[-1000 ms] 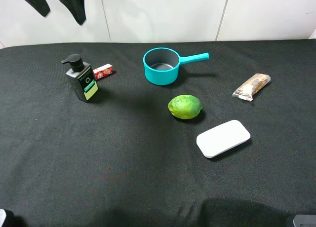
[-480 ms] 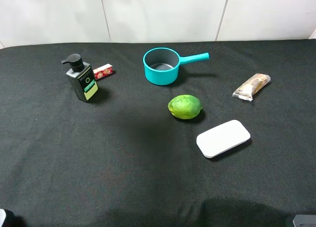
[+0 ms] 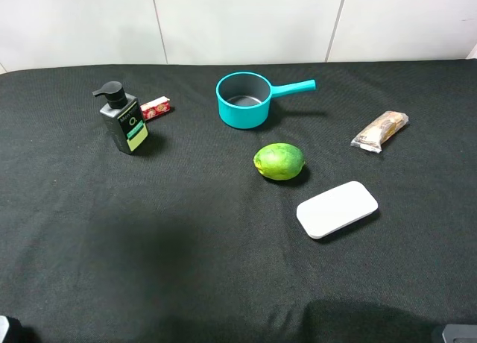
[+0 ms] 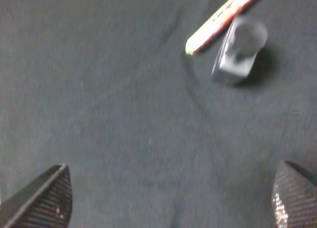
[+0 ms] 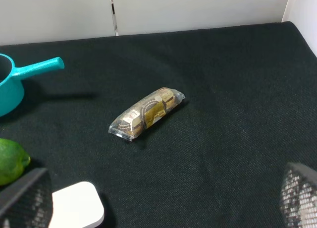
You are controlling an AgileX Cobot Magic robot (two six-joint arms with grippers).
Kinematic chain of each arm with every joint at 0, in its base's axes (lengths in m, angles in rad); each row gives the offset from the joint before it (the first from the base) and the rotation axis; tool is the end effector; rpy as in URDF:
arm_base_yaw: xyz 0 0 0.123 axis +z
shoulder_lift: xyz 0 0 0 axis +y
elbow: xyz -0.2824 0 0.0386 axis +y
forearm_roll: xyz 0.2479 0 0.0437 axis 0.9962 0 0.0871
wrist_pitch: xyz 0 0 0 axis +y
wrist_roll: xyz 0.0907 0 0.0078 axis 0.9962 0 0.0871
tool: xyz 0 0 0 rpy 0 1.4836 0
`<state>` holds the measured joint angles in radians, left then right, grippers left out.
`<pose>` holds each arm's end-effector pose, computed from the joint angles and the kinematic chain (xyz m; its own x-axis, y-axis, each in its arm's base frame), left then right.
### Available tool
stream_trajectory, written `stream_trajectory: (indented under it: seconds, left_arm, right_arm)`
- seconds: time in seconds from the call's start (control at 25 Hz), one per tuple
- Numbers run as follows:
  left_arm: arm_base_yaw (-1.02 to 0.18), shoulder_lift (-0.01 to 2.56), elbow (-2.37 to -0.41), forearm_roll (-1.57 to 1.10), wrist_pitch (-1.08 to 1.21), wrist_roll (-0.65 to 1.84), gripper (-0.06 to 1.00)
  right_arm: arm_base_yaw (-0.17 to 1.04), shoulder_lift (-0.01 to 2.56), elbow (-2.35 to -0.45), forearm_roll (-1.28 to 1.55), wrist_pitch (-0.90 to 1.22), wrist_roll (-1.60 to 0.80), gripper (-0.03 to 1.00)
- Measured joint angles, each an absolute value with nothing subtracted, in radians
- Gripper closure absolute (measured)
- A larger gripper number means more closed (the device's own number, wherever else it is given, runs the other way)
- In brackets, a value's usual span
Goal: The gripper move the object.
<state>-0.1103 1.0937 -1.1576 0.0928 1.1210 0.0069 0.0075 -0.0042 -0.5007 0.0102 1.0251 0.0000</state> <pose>0.2001 -0.0145 0.3762 -0.8150 0.1377 -0.5629 0.1014 0.9903 0.0955 -0.0042 0.0008 0.2803 -0.4196 0.0021 -0.9077 -0.0132 0.9999 0.0085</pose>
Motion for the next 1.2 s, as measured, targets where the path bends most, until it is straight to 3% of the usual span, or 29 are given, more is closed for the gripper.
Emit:
stream_trajectory:
  seconds: [0.72,1.2]
  left_arm:
    - [-0.078,0.365,-0.550,0.093,1.052,0.006,0.15]
    - [-0.078,0.039,-0.481,0.093,1.053,0.006,0.15]
  right_arm:
    - [0.007,-0.004,-0.501,0.010,1.025,0.000,0.27]
    - [0.007,-0.004,-0.501,0.010,1.025,0.000,0.27]
